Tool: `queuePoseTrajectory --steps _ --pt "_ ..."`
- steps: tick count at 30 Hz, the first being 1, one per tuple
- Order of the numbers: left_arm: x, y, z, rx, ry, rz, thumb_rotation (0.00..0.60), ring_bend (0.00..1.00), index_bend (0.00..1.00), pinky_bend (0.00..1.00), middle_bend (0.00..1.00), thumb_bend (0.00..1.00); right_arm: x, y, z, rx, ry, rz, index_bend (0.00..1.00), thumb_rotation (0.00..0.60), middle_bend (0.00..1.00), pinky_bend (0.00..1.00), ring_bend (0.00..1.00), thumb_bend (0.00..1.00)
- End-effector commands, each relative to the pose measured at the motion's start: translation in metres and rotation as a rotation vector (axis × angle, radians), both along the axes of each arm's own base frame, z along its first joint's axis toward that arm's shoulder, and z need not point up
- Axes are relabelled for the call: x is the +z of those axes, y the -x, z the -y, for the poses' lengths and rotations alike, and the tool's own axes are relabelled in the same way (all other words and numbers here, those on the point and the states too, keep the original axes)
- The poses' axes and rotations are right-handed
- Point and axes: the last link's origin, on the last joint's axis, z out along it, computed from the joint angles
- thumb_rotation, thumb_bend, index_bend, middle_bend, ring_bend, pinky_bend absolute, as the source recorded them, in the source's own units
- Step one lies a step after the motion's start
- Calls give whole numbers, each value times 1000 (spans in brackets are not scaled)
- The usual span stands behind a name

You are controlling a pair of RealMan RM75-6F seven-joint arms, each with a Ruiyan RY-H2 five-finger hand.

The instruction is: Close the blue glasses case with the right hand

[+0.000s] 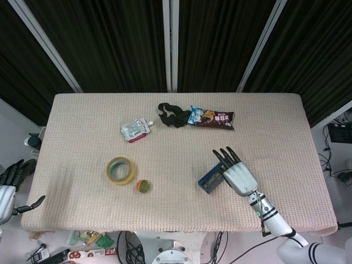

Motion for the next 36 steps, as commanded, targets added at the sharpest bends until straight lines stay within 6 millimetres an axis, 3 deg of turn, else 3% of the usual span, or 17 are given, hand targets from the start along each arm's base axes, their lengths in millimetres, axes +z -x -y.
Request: queuePoseTrajectory --steps 1,10,15,18,20,22,31,36 --pt "1 1 0 4 -2 -1 303 57 16 196 0 154 -12 -8 8 36 17 -2 1000 600 14 0 0 453" --pt "2 4 1 16 -2 2 304 57 16 196 0 154 -34 -5 15 79 29 -19 988 600 28 0 0 436" --pt "3 6 2 17 -3 2 303 57 16 196 0 153 -40 -1 16 85 30 -11 831 600 11 0 0 423" --pt "3 6 2 18 -2 1 301 57 16 197 0 154 -43 0 17 94 29 -5 537 600 0 0 0 394" --pt "3 6 3 19 -3 1 301 57 16 197 0 154 -45 0 17 93 27 -1 200 600 0 0 0 347" --pt "3 6 3 19 -3 2 302 57 16 197 0 154 -46 -2 19 93 31 3 29 600 0 0 0 321" --pt "3 6 4 22 -2 1 302 57 16 197 0 155 -49 -15 25 116 44 46 0 600 0 0 0 265" --pt "4 5 3 17 -5 1 304 57 16 196 0 154 -30 -19 24 135 93 139 0 600 0 0 0 222"
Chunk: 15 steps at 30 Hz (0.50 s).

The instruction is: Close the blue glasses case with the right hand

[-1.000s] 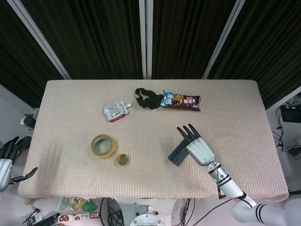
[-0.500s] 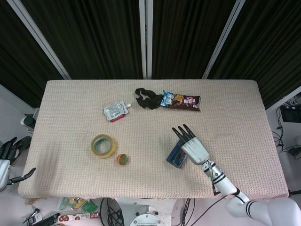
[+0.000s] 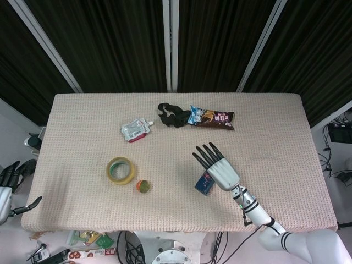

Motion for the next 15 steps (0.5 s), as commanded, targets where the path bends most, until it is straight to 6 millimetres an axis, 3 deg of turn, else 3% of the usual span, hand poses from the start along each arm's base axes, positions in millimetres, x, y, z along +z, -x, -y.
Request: queuePoseTrajectory --steps 1,6,10,15 --pt "1 -1 0 -4 -3 -2 303 57 16 197 0 154 21 1 -1 11 44 69 0 600 0 0 0 215" --pt "1 -5 0 -16 -9 -3 303 57 16 197 0 154 74 21 -13 -19 145 129 0 600 0 0 0 191" --pt "1 -10 1 -34 -16 -3 303 57 16 197 0 154 125 55 -35 -124 210 131 0 600 0 0 0 177" --pt "2 -19 1 -70 -32 -8 303 57 16 196 0 154 172 94 -68 -319 264 83 0 600 0 0 0 148"
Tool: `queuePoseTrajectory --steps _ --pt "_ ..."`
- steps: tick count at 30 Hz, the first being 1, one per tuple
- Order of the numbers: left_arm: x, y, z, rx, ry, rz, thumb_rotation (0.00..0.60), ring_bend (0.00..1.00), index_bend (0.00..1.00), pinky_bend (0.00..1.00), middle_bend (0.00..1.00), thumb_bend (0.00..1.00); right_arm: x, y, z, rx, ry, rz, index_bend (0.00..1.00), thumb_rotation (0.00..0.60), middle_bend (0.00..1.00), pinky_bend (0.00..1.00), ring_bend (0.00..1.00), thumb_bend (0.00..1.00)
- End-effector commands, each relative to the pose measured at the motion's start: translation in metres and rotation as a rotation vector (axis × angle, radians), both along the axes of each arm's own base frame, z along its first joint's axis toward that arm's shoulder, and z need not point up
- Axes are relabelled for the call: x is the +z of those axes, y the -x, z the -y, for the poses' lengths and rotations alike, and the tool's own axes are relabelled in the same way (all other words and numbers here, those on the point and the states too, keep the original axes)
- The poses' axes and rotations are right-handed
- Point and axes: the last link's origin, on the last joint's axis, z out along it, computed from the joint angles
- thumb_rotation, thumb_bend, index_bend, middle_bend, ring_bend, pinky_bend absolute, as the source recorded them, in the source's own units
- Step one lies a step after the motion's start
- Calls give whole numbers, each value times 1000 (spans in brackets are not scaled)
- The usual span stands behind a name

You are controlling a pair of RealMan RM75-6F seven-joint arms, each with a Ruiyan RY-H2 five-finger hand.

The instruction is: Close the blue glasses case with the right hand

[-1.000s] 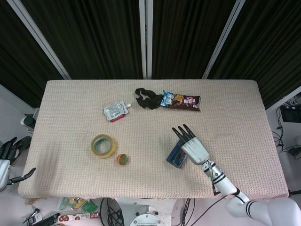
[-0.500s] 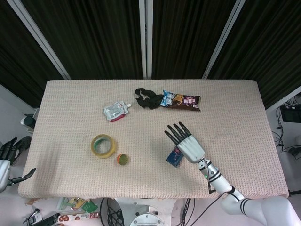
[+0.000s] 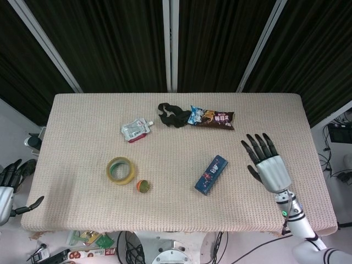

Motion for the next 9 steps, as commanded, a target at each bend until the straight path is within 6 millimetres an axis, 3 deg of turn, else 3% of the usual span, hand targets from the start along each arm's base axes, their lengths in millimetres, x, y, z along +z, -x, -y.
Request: queuePoseTrajectory --steps 1,5,9 --pt "1 -6 0 -25 -13 -2 303 57 16 196 0 154 44 39 -38 -212 51 -12 0 600 0 0 0 147" --pt "2 -11 -1 -45 -18 -6 303 57 16 195 0 154 63 57 -58 -342 74 -9 0 600 0 0 0 146" --pt "2 -15 -2 -55 -13 -13 299 57 15 195 1 154 72 65 -64 -391 85 8 0 600 0 0 0 146"
